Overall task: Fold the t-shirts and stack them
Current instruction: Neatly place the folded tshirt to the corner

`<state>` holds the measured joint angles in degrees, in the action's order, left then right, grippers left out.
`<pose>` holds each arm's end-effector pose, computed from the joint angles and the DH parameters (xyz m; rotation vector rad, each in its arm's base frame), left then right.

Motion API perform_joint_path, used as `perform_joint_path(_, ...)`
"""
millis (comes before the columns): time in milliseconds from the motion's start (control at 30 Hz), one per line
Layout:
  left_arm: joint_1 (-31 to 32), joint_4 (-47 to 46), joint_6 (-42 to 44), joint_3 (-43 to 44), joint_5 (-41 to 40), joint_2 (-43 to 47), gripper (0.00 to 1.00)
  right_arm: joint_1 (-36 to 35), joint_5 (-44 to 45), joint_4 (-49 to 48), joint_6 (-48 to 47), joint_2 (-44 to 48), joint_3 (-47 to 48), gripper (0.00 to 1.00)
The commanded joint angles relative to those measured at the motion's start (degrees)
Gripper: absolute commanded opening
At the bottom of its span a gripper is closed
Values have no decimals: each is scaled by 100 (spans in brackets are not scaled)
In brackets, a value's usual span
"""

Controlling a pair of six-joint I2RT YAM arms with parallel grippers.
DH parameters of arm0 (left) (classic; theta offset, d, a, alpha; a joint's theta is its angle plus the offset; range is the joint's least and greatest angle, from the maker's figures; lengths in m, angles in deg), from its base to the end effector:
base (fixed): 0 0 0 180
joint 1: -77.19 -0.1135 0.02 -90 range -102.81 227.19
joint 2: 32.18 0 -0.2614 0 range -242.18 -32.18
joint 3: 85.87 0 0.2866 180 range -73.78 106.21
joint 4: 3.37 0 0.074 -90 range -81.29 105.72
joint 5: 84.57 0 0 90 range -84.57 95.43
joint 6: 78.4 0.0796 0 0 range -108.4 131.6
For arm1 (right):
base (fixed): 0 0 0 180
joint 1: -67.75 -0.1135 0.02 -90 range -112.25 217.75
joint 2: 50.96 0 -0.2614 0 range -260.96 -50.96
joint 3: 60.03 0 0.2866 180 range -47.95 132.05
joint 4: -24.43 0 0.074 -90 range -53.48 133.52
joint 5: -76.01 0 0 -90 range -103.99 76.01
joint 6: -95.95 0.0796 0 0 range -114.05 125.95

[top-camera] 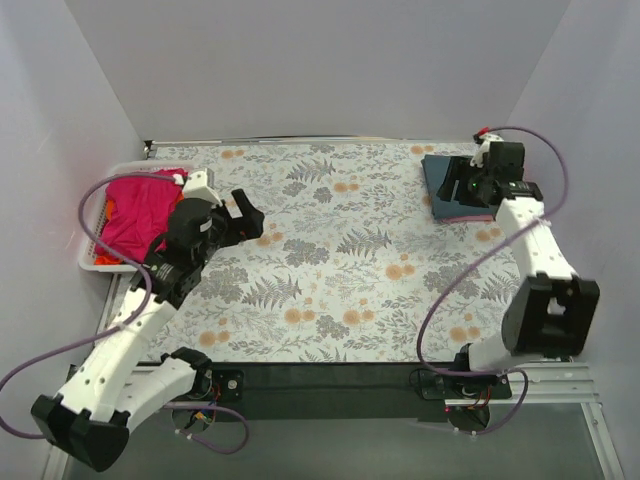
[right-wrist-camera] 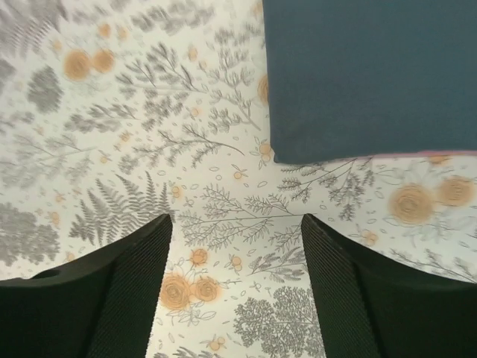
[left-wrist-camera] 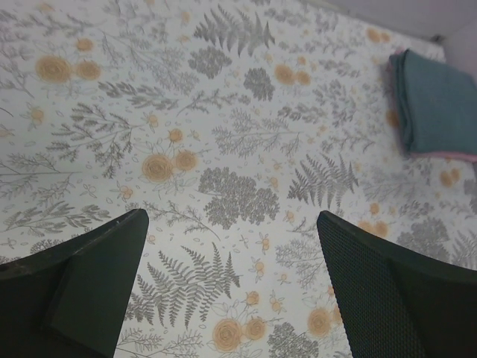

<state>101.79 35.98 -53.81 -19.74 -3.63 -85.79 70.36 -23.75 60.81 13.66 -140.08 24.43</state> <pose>0.2606 -0.1055 0.3172 -0.8406 1.9617 -0.8074 0.4168 -0.0055 0.2515 0.1170 2.2832 0.2411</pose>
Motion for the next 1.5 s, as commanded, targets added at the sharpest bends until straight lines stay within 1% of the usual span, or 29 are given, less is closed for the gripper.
perform_joint_path(0,19,515,-165,484,-745,613,90,81,527,312,196,1474,-180,66)
perform_joint_path(33,10,560,-183,519,-1068,858,90,90,641,478,222,1764,-206,69)
perform_joint_path(67,18,578,-192,546,-1211,1017,90,99,929,541,223,2350,-241,78)
perform_joint_path(133,19,587,-183,529,-1562,1281,91,99,1299,742,188,2950,-320,87)
perform_joint_path(167,19,561,-157,485,-1886,1578,91,12,1754,770,222,3554,-373,98)
perform_joint_path(200,10,473,-122,328,-2054,1729,91,-102,1802,744,223,3864,-487,98)
perform_joint_path(233,18,438,-78,205,-2204,1913,94,-173,1872,743,249,4154,-601,98)
perform_joint_path(267,10,403,-86,90,-2527,2237,97,-252,2177,796,232,4601,-646,98)
perform_joint_path(300,10,376,-86,-137,-2644,2423,98,-592,2345,840,162,4771,-681,98)
perform_joint_path(333,10,367,-51,-244,-2767,2599,98,-717,2721,892,144,5103,-716,98)
perform_joint_path(367,10,350,-25,-332,-2829,2957,98,-910,2916,928,135,5289,-864,98)
perform_joint_path(400,18,306,19,-455,-2864,3126,98,-981,3066,911,126,5491,-953,98)
perform_joint_path(433,19,288,54,-647,-2882,3293,98,-1043,3285,902,91,5920,-1067,98)
perform_joint_path(467,19,279,54,-762,-2908,3478,98,-1104,3279,771,30,6141,-1286,98)
perform_joint_path(500,19,271,46,-842,-2917,3784,98,-1131,3192,639,-266,6361,-1444,98)
perform_joint_path(533,19,270,37,-1008,-2909,3935,98,-1123,2991,499,-391,6772,-1585,98)
perform_joint_path(567,19,262,37,-1088,-2900,4076,98,-1131,2902,323,-462,6950,-1900,98)
perform_joint_path(633,10,218,45,-1289,-2847,4401,98,-1123,2848,-20,-472,7310,-2148,98)
perform_joint_path(767,10,25,116,-1588,-2531,4797,98,-1131,2892,-424,-340,7576,-2500,98)
perform_joint_path(867,10,-125,81,-1817,-2495,5017,98,-1131,2603,-820,-401,7655,-2685,98)
perform_joint_path(1000,18,-204,-68,-2177,-2592,5158,98,-1131,2233,-918,-410,7568,-2764,98)
perform_joint_path(1233,19,-503,72,-2477,-2592,4957,98,-1123,2031,-1032,-261,7533,-2984,98)
perform_joint_path(1467,19,-617,54,-2548,-2671,4640,98,-1123,1934,-1023,-384,7278,-2905,98)
